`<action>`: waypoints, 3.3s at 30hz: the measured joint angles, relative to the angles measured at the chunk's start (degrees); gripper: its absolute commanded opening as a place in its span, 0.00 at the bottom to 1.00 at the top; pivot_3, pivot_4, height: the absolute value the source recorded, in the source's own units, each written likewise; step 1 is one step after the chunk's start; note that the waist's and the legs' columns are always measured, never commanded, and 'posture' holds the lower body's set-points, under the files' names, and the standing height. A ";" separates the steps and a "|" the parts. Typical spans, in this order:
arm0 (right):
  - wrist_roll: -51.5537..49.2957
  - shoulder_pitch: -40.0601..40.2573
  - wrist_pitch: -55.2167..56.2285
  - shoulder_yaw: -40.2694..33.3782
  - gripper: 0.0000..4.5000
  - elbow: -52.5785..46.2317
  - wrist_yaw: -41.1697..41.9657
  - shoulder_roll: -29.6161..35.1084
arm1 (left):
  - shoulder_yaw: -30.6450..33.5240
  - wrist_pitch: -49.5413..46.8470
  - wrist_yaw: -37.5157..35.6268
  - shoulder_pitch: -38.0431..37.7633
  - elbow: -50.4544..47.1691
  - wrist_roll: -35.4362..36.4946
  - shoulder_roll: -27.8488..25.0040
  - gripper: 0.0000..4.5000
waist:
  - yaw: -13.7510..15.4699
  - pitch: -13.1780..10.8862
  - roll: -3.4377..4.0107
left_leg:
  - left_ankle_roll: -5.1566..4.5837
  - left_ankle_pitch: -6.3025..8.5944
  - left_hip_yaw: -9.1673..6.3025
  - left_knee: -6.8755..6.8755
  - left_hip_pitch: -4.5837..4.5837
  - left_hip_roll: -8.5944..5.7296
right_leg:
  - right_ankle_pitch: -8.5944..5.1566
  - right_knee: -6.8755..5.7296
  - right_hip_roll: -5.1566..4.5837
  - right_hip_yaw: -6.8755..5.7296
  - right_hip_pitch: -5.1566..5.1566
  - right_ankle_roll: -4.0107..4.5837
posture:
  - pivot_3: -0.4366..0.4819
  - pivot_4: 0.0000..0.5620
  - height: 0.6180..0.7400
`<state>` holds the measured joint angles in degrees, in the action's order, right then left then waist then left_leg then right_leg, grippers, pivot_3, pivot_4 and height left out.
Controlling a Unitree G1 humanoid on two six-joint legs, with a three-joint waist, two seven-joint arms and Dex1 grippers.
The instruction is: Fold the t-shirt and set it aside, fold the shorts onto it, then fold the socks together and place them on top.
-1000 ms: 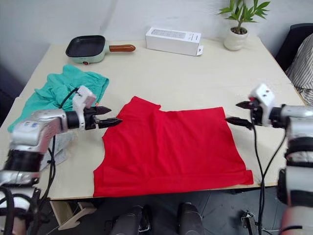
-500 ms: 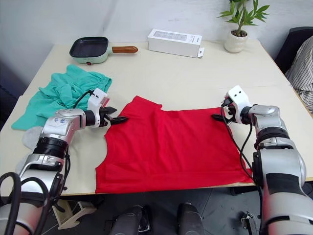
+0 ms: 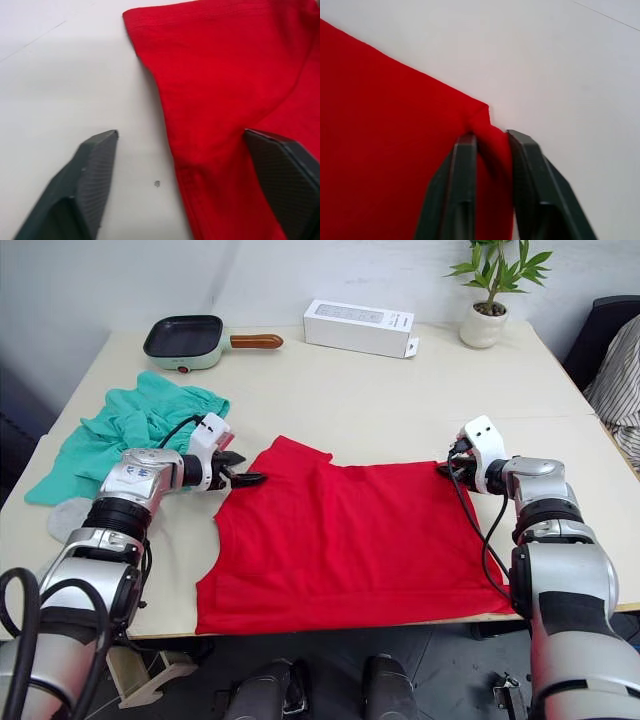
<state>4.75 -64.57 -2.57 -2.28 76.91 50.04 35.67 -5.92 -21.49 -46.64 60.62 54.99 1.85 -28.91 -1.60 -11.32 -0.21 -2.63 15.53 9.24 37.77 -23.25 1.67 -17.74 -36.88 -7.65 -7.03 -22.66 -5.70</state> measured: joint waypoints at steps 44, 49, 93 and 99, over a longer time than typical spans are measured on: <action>-11.59 9.38 7.77 -11.49 0.00 -6.32 20.03 8.21 | 8.21 6.93 -8.10 -17.36 -24.80 5.14 -4.57 0.01 | -0.72 -0.03 -0.04 | -0.03 0.02 -0.01 -0.06 -0.04 0.02 | 0.01 0.03 0.00 -0.14 -0.05 -0.01 | 0.48 0.27 1.00; -13.32 14.69 7.34 -11.73 0.00 -9.77 22.29 8.84 | 8.63 2.19 -8.03 -26.58 -38.39 7.39 -7.68 0.01 | -0.73 -0.03 -0.04 | 0.00 0.05 -0.02 -0.05 -0.01 0.04 | 0.01 0.05 -0.01 0.28 -0.04 -0.01 | 0.48 0.27 1.00; -4.86 11.17 3.55 1.82 0.84 -9.34 26.64 13.10 | -4.03 -22.57 -8.81 -7.34 -21.59 6.79 -5.26 0.35 | -0.06 -0.05 -0.07 | 0.03 0.10 0.14 0.20 0.04 0.06 | 0.00 0.00 0.05 0.49 -0.06 -0.01 | 0.48 0.27 1.00; -3.76 9.31 2.65 2.08 0.84 -7.33 26.65 11.85 | -3.48 -22.19 -8.92 -9.96 -25.04 6.96 -4.88 0.01 | -0.04 -0.05 -0.07 | 0.03 0.10 0.14 0.21 0.04 0.06 | 0.00 -0.02 0.05 0.49 -0.06 -0.01 | 0.48 0.27 1.00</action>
<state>1.00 -55.26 0.08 -0.21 69.58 76.69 47.52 -9.40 -43.67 -55.56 50.65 29.95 8.81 -33.79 -1.65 -11.37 -0.28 -2.60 15.63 9.38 37.97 -23.22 1.73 -17.73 -36.90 -7.60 -6.54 -22.72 -5.71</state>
